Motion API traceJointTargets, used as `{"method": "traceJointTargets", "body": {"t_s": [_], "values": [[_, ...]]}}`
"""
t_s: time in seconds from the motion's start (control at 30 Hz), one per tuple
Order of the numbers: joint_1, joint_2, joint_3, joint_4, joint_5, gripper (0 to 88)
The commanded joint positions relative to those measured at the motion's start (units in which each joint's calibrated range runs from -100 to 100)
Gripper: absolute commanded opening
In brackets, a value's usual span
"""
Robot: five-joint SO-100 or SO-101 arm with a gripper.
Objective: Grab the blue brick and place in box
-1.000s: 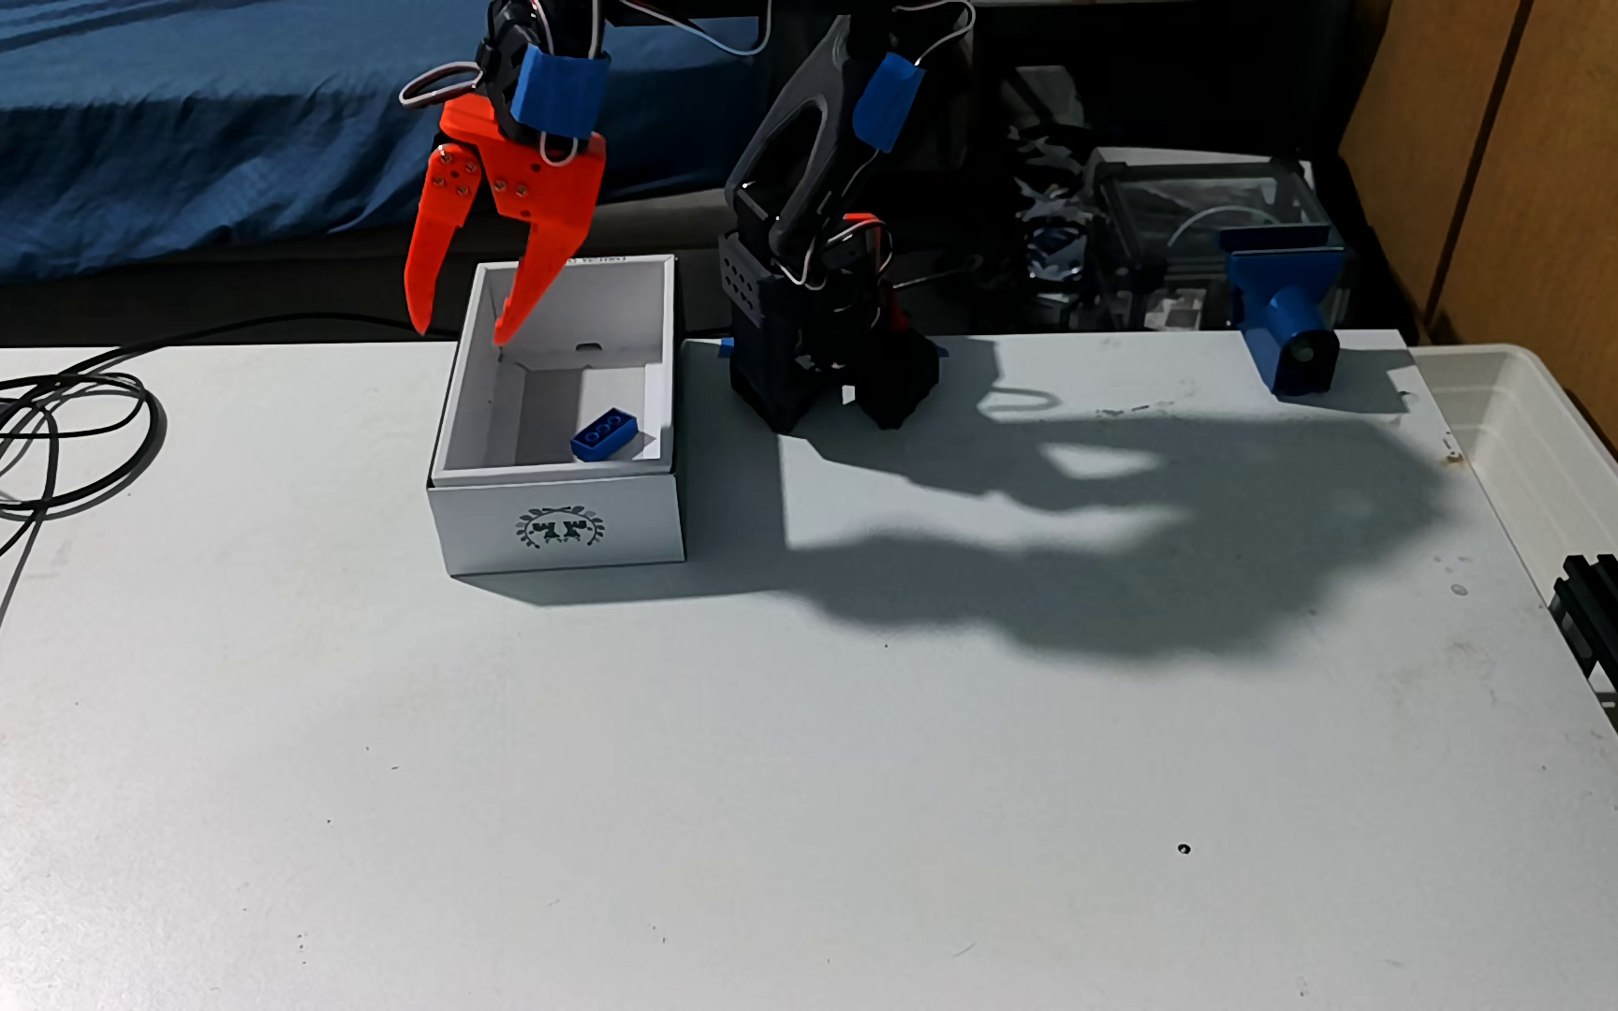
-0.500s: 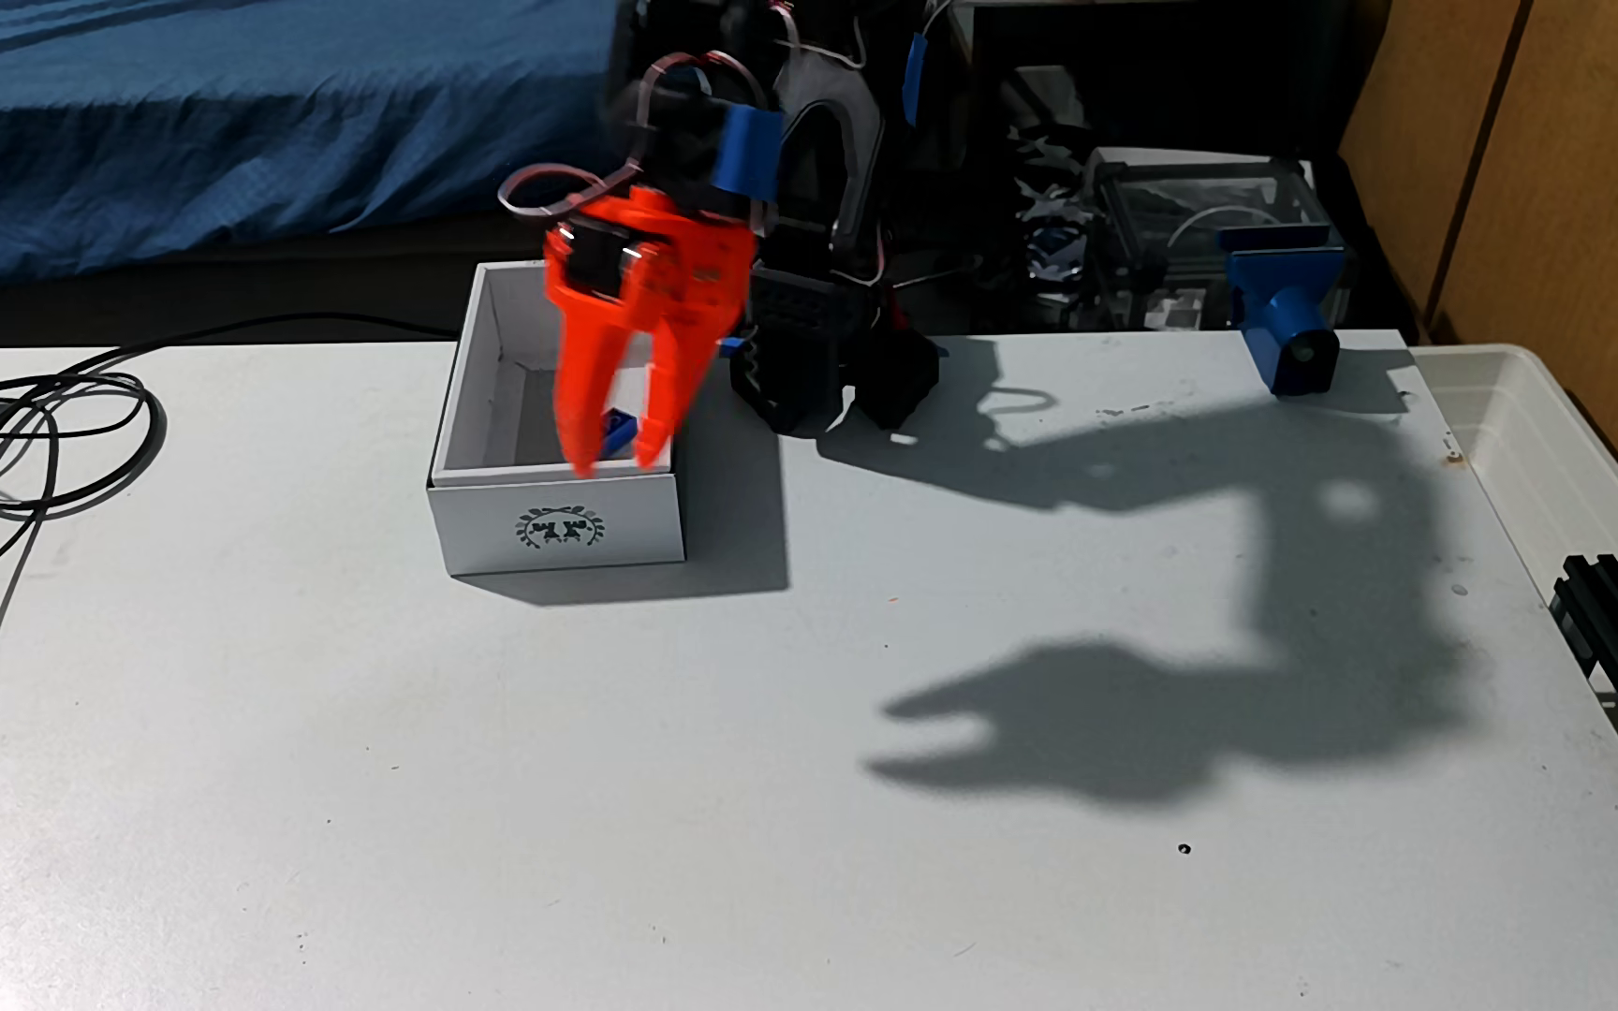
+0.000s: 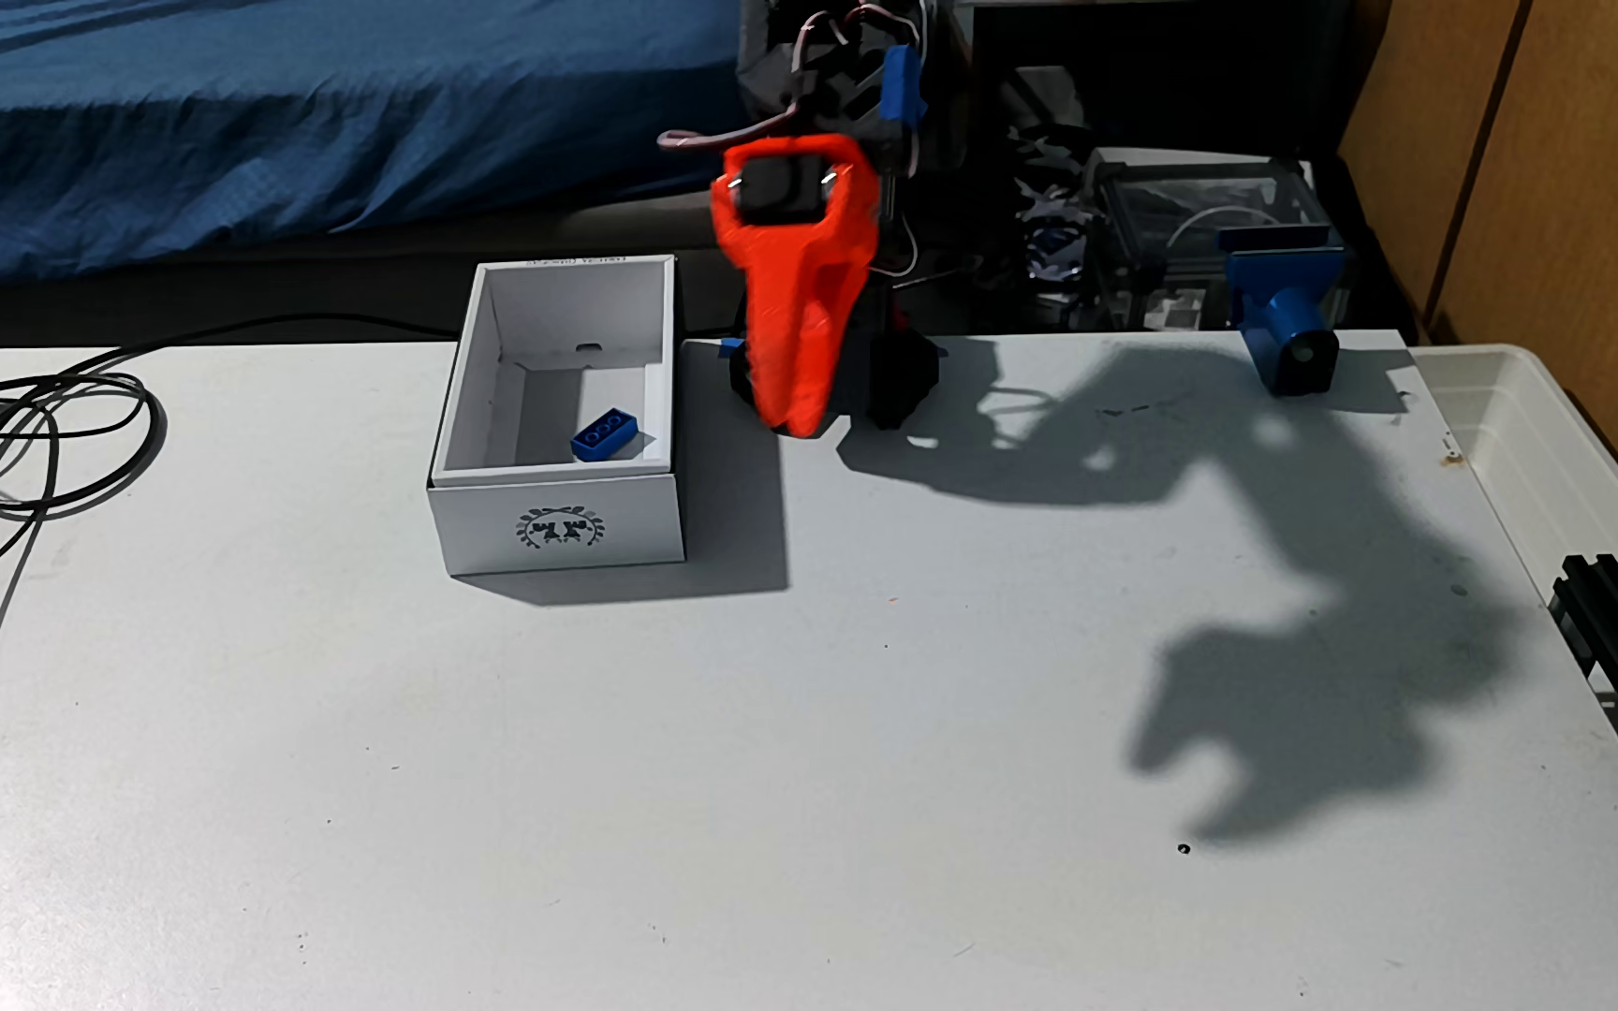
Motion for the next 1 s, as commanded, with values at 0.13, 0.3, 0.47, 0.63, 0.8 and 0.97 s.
{"method": "traceJointTargets", "body": {"t_s": [0.13,0.3,0.47,0.63,0.8,0.97], "values": [[-5.13,-9.68,9.64,-3.92,1.03,15.0],[-6.02,-10.53,17.0,-11.5,4.4,15.3],[-5.43,-11.46,22.59,-20.72,8.61,14.9],[-3.79,-21.01,29.87,-26.84,9.08,14.8],[-3.64,-34.8,37.77,-26.58,10.5,14.8],[-3.35,-35.22,41.14,-25.72,11.55,14.8]]}}
